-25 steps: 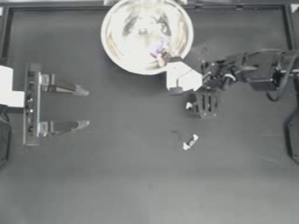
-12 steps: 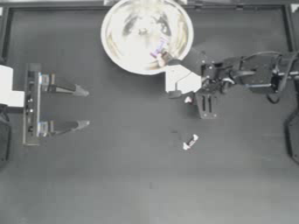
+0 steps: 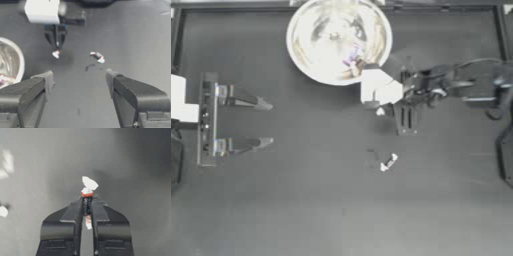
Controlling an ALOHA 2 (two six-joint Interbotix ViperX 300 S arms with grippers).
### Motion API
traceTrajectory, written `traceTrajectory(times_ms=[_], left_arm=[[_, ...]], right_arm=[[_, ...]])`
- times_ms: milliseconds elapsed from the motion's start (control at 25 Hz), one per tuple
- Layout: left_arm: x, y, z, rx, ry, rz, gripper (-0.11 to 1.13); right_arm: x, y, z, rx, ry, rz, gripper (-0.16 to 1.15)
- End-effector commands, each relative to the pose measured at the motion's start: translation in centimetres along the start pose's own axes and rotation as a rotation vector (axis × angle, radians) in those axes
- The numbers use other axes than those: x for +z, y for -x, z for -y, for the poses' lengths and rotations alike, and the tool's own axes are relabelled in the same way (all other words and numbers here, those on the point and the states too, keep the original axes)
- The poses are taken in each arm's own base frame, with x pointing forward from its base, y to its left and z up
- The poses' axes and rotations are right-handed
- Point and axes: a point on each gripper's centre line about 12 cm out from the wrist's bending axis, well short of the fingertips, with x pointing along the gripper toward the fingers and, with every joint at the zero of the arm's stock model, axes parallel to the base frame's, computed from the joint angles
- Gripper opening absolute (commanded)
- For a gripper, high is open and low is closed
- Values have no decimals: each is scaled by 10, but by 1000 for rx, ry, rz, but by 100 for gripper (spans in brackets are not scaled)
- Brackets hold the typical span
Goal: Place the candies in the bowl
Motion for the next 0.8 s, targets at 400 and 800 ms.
traceTrajectory(times_ms=[400,800], left_arm=[[2,3,0,6,6,23,96],[2,3,0,6,6,23,96]], right_arm=[[56,84,79,-209,-131,448,41],[86,39,140,-299,-181,502,41]])
